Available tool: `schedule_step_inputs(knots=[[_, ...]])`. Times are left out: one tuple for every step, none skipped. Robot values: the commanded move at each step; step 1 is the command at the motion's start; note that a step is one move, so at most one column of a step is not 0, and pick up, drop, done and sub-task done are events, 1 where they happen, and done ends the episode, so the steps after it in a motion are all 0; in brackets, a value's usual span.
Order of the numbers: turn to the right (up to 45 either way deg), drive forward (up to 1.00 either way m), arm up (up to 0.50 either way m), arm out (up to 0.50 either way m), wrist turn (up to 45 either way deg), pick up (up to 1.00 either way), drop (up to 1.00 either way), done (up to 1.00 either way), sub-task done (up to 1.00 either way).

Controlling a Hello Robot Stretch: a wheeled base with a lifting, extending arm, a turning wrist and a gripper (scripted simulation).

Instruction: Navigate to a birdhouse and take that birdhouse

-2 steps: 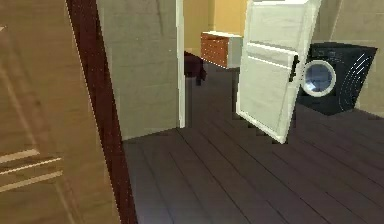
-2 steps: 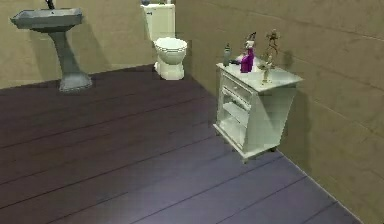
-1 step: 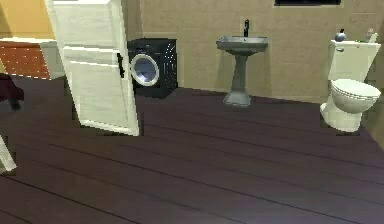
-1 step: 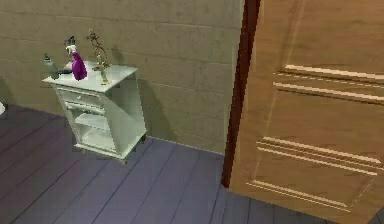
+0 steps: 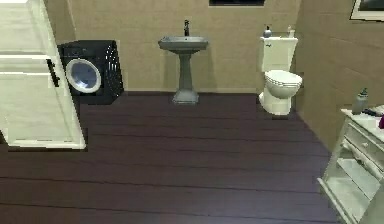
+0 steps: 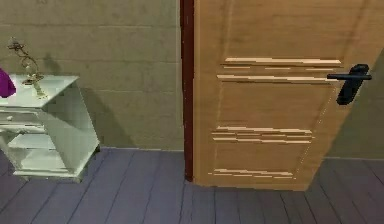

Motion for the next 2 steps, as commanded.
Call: schedule_step_inputs(knots=[[0.0, 0.25, 0.0, 0.0, 0.0, 0.0, 0.0, 0.0, 0.0], [-39.0, 0.0, 0.0, 0.0, 0.0, 0.0, 0.0, 0.0, 0.0]])
